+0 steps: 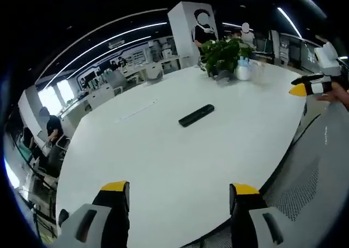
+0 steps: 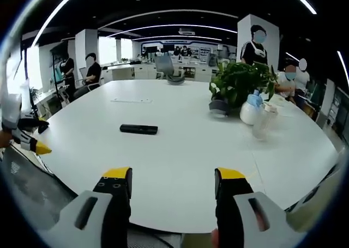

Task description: Press the specified remote control buttons in sequence, fully releasing each button before pressing the next.

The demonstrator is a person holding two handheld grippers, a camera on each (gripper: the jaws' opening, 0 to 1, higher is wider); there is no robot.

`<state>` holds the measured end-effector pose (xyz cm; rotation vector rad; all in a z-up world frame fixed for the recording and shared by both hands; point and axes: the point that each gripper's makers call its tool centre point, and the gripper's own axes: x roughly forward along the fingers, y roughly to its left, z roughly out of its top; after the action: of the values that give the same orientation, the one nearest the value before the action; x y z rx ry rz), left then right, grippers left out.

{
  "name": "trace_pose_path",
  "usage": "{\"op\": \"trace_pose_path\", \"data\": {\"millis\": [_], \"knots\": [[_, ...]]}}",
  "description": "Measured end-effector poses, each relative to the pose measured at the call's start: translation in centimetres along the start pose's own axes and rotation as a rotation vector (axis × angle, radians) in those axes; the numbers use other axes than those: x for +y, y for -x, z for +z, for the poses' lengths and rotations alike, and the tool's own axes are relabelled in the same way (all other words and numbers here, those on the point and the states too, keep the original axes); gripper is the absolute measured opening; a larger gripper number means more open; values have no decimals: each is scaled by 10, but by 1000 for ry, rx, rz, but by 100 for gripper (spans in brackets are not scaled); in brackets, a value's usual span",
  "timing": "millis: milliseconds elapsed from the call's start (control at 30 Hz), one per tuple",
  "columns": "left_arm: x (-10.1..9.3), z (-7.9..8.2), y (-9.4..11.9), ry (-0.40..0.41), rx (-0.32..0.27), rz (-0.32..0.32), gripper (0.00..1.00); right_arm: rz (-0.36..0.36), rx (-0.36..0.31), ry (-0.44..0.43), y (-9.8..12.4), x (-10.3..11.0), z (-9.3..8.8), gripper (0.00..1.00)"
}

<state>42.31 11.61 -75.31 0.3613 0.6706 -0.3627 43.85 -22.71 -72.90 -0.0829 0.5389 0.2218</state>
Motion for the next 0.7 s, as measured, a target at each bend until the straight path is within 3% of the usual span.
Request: {"op": "trace_pose_path", "data": {"millis": [333,567,700], "knots": [[-2,21,-19,-103,27,-60,74,-26,10,-13,2,-4,-1,62],[-3,29,-35,-148,58,-124,62,-21,19,-1,1,-2,-2,62],[-4,31,-45,-156,81,-164,63,-22,19,-1,1,-2,-2,62]]}}
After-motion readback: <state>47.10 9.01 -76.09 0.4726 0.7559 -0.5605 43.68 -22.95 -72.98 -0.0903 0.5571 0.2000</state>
